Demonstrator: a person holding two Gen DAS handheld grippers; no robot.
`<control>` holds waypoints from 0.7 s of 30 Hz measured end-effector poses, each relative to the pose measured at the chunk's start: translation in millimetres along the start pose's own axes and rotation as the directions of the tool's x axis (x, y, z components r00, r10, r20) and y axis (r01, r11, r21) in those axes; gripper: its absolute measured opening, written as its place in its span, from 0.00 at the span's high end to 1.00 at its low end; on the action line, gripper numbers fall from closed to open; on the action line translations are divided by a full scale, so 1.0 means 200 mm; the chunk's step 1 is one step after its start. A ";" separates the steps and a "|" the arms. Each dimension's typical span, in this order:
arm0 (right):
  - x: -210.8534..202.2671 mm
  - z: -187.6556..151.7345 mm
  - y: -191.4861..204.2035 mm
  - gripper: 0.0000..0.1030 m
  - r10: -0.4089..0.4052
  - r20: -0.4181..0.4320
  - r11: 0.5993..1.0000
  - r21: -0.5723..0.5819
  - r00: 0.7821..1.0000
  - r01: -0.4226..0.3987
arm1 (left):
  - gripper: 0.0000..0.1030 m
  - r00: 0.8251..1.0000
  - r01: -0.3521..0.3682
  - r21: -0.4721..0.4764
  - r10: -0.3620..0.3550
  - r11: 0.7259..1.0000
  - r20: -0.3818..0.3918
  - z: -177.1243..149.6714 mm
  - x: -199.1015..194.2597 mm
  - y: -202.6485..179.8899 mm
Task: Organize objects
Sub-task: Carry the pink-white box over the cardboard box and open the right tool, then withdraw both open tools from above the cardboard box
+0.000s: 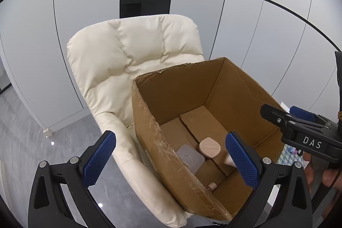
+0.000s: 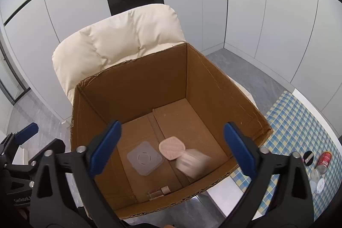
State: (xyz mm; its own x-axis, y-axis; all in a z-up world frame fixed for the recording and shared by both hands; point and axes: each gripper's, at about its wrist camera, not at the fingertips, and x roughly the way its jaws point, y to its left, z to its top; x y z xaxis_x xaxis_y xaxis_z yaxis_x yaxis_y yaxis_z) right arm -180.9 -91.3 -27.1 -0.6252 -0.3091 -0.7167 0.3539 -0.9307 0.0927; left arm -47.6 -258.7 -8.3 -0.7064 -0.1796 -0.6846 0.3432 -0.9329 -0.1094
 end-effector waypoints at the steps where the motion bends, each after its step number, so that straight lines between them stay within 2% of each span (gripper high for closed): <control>1: 0.01 0.00 0.00 0.03 0.002 -0.005 1.000 0.002 1.000 -0.002 | 0.01 1.000 -0.001 -0.003 0.001 1.000 0.000 0.00 0.00 0.01; 21: -0.01 -0.03 -0.14 0.00 -0.007 -0.043 0.999 0.053 0.999 0.009 | 0.01 1.000 0.012 0.006 -0.012 1.000 -0.010 0.01 0.03 -0.10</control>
State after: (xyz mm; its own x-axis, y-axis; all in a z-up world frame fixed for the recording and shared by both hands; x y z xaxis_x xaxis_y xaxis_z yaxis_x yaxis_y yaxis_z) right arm -185.7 -64.1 -33.2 -0.5971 -0.2939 -0.7464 0.3108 -0.9425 0.1225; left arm -60.3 -241.4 -9.8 -0.7044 -0.1655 -0.6902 0.3308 -0.9369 -0.1130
